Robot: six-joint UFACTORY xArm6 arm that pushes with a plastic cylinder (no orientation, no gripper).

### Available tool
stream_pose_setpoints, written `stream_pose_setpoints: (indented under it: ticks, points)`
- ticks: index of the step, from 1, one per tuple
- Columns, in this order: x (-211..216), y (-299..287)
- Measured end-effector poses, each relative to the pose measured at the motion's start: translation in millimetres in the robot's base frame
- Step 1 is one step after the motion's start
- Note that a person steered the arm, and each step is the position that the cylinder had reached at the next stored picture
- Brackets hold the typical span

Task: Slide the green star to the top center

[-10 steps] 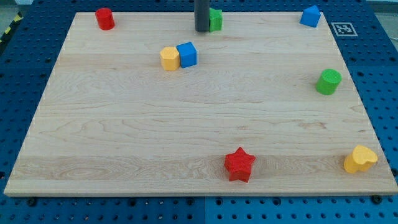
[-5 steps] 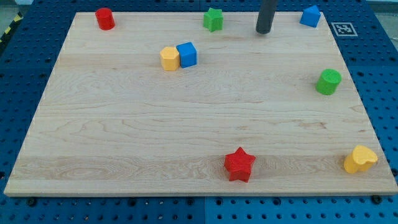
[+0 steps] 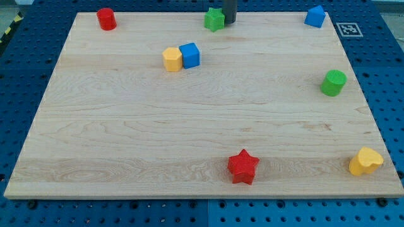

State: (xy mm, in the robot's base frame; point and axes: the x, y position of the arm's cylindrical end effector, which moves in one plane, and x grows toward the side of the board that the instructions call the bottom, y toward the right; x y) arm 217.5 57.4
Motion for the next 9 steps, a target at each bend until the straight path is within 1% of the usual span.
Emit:
stream_pose_setpoints:
  ticks: [1, 3, 5, 9]
  points:
    - [0, 0]
    - [17, 0]
    - [17, -4]
    - [16, -46]
